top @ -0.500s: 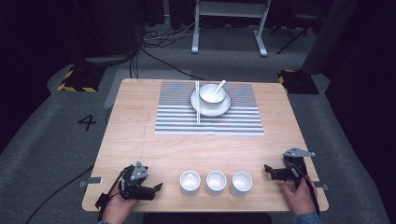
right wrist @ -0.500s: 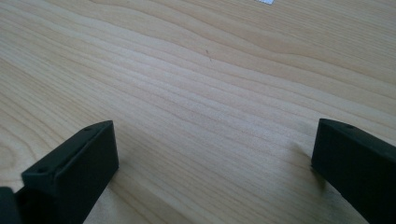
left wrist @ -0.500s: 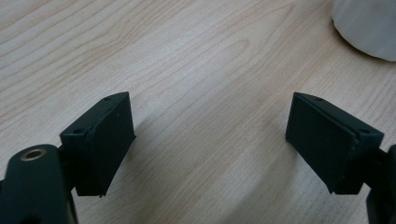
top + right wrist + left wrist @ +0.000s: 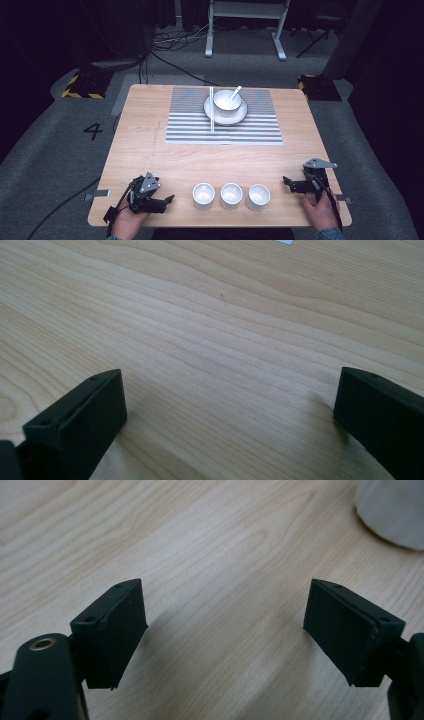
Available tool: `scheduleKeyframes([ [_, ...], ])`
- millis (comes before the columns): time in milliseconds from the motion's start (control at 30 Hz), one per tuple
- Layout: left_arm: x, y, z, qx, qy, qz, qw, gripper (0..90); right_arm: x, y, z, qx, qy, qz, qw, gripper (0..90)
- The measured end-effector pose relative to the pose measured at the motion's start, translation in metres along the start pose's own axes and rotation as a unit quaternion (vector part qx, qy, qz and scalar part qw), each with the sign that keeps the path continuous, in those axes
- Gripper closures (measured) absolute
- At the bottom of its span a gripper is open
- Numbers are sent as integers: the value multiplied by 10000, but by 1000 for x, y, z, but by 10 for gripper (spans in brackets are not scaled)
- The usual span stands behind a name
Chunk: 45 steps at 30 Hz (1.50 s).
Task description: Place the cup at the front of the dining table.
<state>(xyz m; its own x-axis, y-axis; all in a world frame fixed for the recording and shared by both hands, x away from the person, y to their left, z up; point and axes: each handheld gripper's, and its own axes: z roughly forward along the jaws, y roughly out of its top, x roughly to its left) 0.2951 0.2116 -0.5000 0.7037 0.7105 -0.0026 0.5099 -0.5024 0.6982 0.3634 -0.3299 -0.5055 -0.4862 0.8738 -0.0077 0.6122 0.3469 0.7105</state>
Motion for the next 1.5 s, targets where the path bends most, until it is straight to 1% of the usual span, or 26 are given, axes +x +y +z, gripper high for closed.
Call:
scheduleKeyframes([
  [33,0,3,-4,-197,-58,8,9998,173,0,0,0,-3,-3,0,10000,6],
  [133,-2,7,-9,-524,-153,29,9985,172,0,0,0,-1,-1,0,10000,6],
  [200,-3,10,-12,-728,-240,34,9970,171,0,0,0,-3,-3,0,10000,6],
  [233,-3,10,-12,-728,-240,34,9970,170,0,0,0,-3,-3,0,10000,6],
  [333,-4,13,-17,-989,-302,53,9946,169,0,0,0,2,4,-7,10000,6],
  [367,-5,15,-20,-1178,-350,35,9924,168,0,0,0,2,4,-10,10000,6],
  [400,-6,16,-21,-1275,-395,-14,9910,168,0,0,-1,3,7,-5,10000,6],
  [433,-6,16,-21,-1275,-395,-14,9910,168,0,0,-1,3,7,-5,10000,6],
  [500,-7,18,-24,-1449,-452,-42,9884,168,0,0,-1,1,7,-6,10000,6],
  [533,-7,19,-26,-1641,-519,-99,9850,167,0,-1,-1,0,7,-11,10000,6],
  [567,-7,19,-26,-1641,-519,-99,9850,166,0,-1,-1,0,7,-11,10000,6],
  [600,-8,19,-28,-1758,-525,-96,9830,165,0,-1,-1,2,9,-6,10000,6],
  [667,-8,19,-29,-1833,-511,-98,9817,164,0,-1,-1,2,8,-5,10000,6],
  [767,-8,19,-30,-1879,-505,-102,9808,163,0,-1,-1,3,9,-5,10000,6],
  [800,-9,19,-32,-1949,-525,-117,9794,163,0,-1,-1,2,8,-7,10000,6],
  [833,-9,19,-32,-1949,-525,-117,9794,162,0,-1,-1,2,8,-7,10000,6],
  [867,-9,20,-32,-1995,-521,-129,9784,162,0,-1,-1,2,9,-6,10000,6],
  [900,-10,20,-34,-2088,-558,-141,9763,162,0,-1,-1,2,9,-5,10000,6],
  [967,-11,21,-35,-2174,-594,-145,9742,162,0,-1,-1,2,10,-6,10000,6],
  [1033,-12,21,-36,-2191,-607,-126,9737,162,0,-1,-1,2,9,-6,10000,6],
  [1067,-14,23,-36,-2227,-635,-118,9727,160,0,-1,-1,3,9,-5,10000,6],
  [1133,-15,23,-36,-2228,-627,-91,9728,159,0,-1,-1,1,7,-11,10000,6],
  [1167,-18,25,-35,-2110,-539,-81,9760,160,0,-1,-1,1,8,-9,10000,6],
  [1200,-19,26,-34,-2014,-489,-85,9782,160,0,-1,-1,3,8,-6,10000,6],
  [1233,-21,27,-34,-1995,-495,-82,9786,160,0,-1,-1,3,9,-6,10000,6],
  [1500,-33,36,-32,-1967,-705,61,9779,160,0,-1,-1,0,5,-11,10000,6],
])
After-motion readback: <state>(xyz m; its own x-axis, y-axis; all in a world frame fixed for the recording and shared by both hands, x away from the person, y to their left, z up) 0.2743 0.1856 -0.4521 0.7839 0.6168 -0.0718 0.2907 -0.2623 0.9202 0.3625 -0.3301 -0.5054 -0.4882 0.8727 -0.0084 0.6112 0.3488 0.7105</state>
